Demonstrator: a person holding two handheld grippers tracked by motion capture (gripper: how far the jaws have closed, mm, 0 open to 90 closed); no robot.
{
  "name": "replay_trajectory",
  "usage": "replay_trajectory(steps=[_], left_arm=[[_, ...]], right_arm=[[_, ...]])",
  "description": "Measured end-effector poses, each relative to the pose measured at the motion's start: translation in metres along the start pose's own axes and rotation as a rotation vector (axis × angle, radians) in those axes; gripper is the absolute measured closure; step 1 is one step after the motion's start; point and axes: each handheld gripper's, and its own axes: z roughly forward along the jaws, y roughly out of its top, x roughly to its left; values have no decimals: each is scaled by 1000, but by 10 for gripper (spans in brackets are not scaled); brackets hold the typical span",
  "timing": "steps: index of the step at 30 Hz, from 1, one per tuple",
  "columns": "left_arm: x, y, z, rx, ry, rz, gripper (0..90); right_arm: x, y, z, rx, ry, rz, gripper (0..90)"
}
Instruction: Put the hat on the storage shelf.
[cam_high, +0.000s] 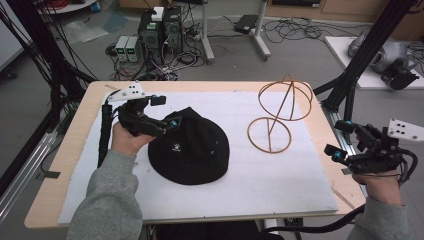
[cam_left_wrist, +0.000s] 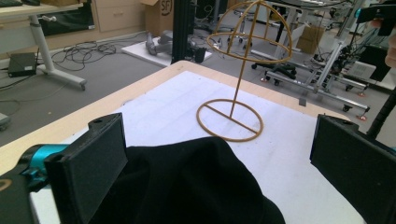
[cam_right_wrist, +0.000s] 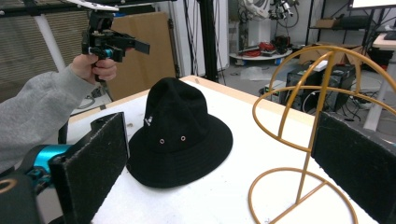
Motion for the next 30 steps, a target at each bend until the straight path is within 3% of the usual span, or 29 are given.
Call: replay_trajectory(steps=[7,16,23,30], left_arm=[[5,3,11,-3,-16,-7,42],[10,3,26,27,-20,-6,42],[12,-1,36,-2,-7,5,44],[16,-8,48,32,0,8,64]], right_arm=[[-1,0,-6,-7,-10,-3,34],[-3,-1,-5,-4,-8,0,34],[-3,-1,-6,-12,-5,-8,33],[-3,-2,-7,-13,-7,-2,34]])
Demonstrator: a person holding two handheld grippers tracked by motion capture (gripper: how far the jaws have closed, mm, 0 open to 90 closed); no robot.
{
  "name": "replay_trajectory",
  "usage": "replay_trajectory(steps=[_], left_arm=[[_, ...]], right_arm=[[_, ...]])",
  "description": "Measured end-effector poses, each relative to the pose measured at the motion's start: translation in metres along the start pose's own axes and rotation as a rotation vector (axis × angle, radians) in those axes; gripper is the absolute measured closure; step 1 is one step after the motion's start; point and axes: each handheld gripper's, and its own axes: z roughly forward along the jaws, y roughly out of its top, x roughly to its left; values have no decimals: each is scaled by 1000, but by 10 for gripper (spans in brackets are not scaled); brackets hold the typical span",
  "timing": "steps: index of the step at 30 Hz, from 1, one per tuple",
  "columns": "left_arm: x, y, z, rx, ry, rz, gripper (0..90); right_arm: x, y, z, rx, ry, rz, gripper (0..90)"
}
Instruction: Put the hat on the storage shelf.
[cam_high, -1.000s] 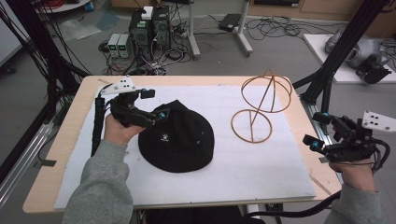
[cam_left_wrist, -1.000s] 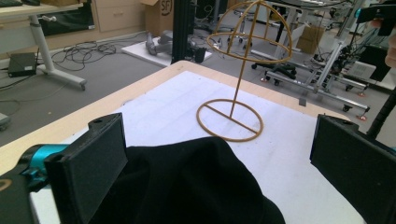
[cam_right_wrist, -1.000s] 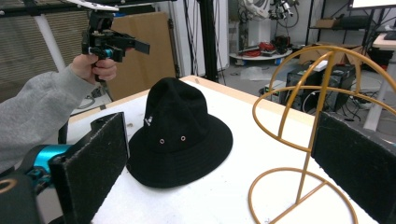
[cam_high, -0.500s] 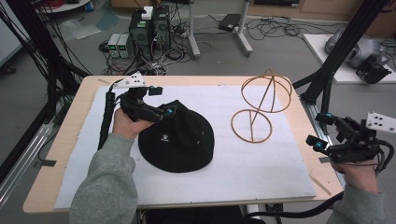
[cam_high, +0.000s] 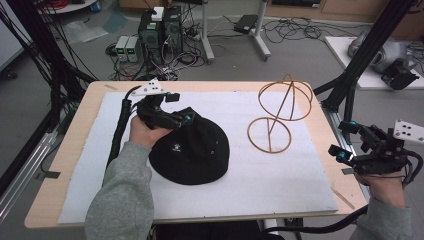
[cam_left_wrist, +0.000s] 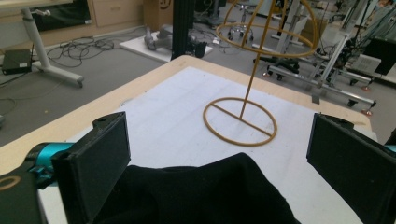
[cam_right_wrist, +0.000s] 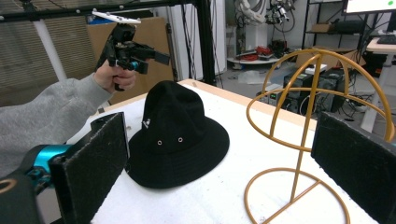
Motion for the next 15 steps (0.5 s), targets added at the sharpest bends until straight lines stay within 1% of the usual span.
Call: replay_trajectory(steps=[1,5,8,15], left_arm=[[0,-1,2,10,3,6,64],[1,-5,10,38,18,6,64],[0,-8,17,51,17,16,64],[2,-14,21,59,19,19,74]], right_arm=[[-1,0,0,2,2,-4,34],[-1,-1,0,1,-3,5,34],[0,-1,-1,1,-8,3,34],[0,-1,-3,1,-9,0,34]])
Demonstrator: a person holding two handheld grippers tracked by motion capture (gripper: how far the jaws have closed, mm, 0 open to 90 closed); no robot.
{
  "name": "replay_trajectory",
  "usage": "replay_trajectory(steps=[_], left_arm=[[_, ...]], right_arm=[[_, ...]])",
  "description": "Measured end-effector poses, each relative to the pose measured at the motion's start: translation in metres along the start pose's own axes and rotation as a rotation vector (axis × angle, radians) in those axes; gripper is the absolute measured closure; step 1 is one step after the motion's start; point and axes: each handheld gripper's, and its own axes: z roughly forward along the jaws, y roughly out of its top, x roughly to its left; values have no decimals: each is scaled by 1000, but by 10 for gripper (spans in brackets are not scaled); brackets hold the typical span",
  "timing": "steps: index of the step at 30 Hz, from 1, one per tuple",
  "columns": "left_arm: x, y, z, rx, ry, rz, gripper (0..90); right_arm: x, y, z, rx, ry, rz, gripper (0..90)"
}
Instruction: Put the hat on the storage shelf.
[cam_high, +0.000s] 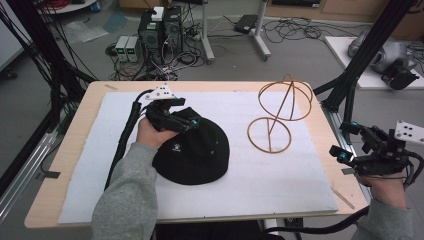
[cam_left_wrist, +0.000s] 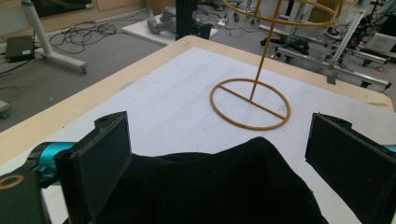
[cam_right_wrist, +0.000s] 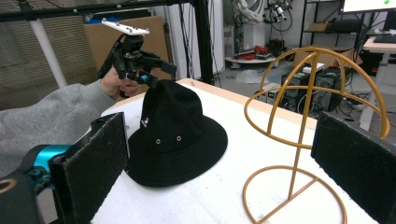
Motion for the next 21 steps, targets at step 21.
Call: replay_trajectory(steps=[21], left_arm=[[7,-13,4,26,10,-21,116]], right_arm=[[0,0,1,16,-11,12,34]])
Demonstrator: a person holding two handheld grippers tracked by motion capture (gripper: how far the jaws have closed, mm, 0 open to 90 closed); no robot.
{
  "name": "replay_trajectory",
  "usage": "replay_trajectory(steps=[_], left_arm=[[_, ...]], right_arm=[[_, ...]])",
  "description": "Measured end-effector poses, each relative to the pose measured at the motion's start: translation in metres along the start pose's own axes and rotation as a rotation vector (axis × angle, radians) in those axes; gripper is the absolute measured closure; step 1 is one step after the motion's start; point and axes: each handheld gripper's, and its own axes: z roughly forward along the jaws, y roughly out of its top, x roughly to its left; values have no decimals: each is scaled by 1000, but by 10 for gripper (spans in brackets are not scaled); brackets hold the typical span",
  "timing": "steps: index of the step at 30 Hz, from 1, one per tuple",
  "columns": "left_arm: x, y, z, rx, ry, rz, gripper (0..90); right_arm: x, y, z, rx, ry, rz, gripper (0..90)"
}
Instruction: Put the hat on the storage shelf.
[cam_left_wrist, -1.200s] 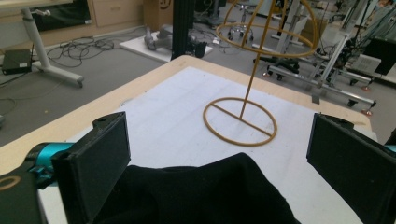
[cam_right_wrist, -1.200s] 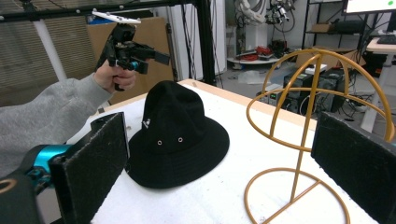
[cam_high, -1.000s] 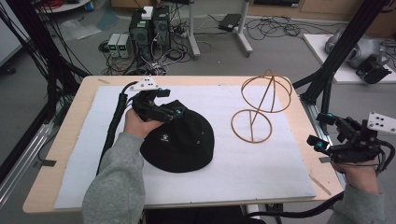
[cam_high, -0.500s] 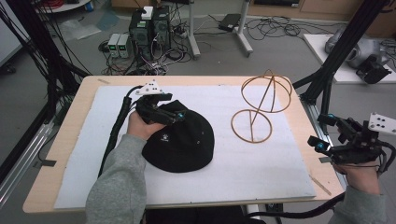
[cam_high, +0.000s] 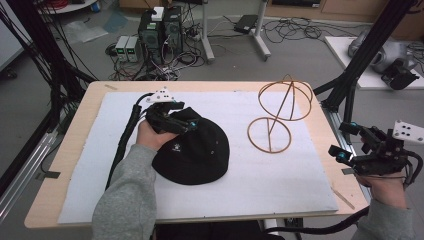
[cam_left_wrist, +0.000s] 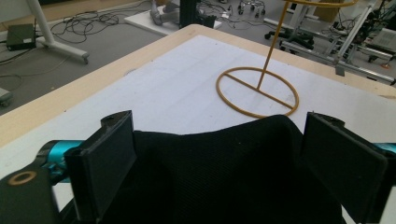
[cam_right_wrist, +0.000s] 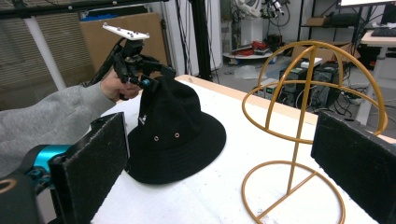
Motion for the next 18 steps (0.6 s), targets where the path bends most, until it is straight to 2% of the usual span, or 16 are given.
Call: replay_trajectory(steps=[3,4,10,18], left_arm=[[1,-1,0,4,-10,0,178],[1,-1,0,5,-15,-8,224],[4,-5,1,14,-42,-31,326],[7,-6,-2,27,-57,-30,604]], right_arm=[[0,0,0,1,2,0,34],[0,0,0,4,0,0,34],[0,0,2,16,-10,5,34],[0,0,3,21,-3,4,34]])
